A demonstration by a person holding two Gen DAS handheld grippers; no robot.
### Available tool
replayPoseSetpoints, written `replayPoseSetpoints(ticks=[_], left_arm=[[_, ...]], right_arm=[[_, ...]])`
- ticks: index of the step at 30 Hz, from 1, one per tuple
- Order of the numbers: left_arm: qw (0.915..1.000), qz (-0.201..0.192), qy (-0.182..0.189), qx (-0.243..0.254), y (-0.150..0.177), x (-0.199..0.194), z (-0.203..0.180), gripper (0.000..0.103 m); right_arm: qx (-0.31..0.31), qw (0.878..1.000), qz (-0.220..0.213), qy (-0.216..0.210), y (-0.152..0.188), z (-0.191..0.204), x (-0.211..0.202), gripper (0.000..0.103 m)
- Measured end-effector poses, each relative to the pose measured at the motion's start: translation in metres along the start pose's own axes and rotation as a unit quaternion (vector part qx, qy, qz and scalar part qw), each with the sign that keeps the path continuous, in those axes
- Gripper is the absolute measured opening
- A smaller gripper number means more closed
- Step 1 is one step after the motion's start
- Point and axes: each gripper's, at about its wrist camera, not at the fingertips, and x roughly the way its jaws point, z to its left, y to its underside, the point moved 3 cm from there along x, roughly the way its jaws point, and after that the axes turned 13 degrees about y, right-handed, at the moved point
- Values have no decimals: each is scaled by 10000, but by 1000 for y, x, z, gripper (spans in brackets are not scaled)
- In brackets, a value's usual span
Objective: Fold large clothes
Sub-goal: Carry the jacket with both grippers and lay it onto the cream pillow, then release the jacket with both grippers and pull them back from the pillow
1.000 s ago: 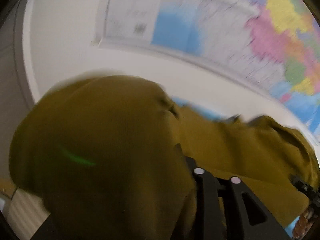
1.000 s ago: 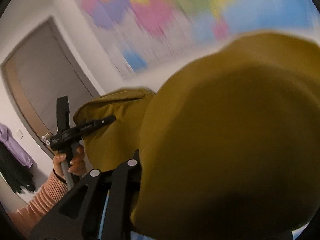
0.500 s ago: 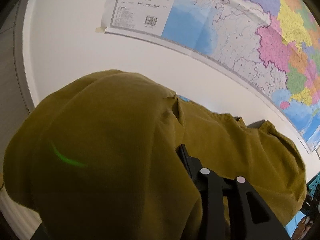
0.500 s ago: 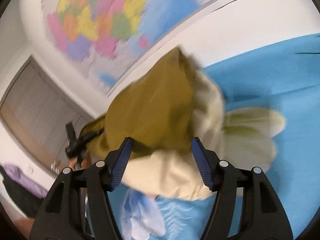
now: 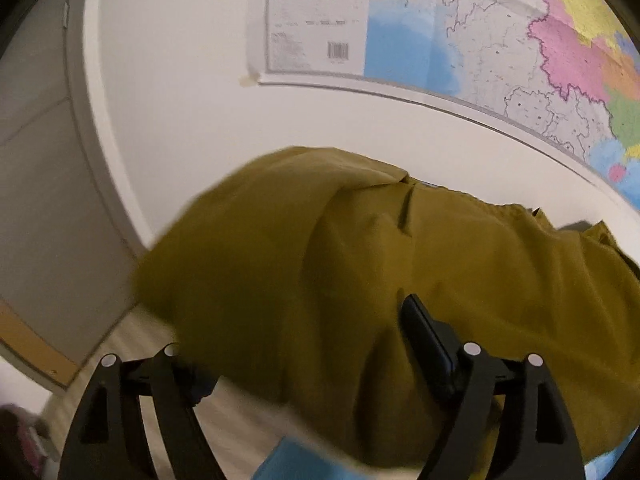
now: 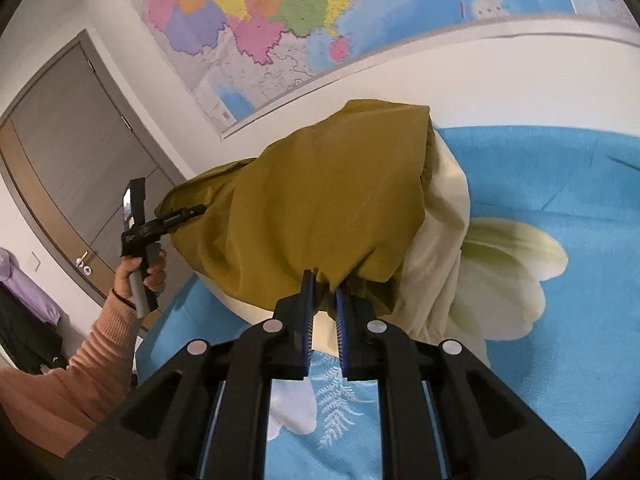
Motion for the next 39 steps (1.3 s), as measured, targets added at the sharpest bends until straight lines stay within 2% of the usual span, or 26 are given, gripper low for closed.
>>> replayPoseSetpoints(ticks=[4, 7, 10, 12, 14, 15, 17, 20, 22, 24, 27, 33, 39], left_arm=[[9997, -171, -123, 102, 11, -30, -5, 79], [9981, -496, -119, 359, 18, -59, -14, 79], [9949, -681, 276, 684, 19, -77, -35, 82], [9927, -719, 411, 877, 17, -78, -51, 82], [9908, -639, 799, 883, 16, -74, -61, 82], [9909, -614, 843, 854, 15, -69, -64, 82], [9908, -502, 947, 823, 14, -55, -70, 82], [9904, -283, 1142, 724, 19, -38, -79, 82], [9908, -200, 1045, 832, 27, -28, -87, 82], [9910, -121, 1023, 860, 34, -19, -88, 82], [9918, -96, 1025, 754, 39, -11, -82, 84], [9932, -237, 782, 833, 43, -19, -92, 83], [9900, -486, 862, 1007, 59, -39, -119, 85]], right_arm=[[-205, 9996, 42, 189, 1, 8, -2, 11], [-466, 9982, 109, 356, 5, 12, -10, 14], [-918, 9939, 105, 600, 8, 25, -29, 14], [-1150, 9917, -94, 565, 4, 37, -44, 16], [-1264, 9904, -358, 429, -2, 49, -57, 28], [-1255, 9902, -497, 372, -7, 55, -60, 37], [-1274, 9896, -589, 307, -15, 65, -50, 39], [-1220, 9908, -447, 370, -24, 72, -18, 39], [-1273, 9896, -360, 572, -25, 72, 2, 39], [-1221, 9911, -23, 539, -19, 67, 26, 38], [-1206, 9910, 204, 549, -9, 61, 47, 38], [-1178, 9914, 183, 542, -12, 60, 41, 38], [-1275, 9907, -67, 476, -10, 73, 27, 39]])
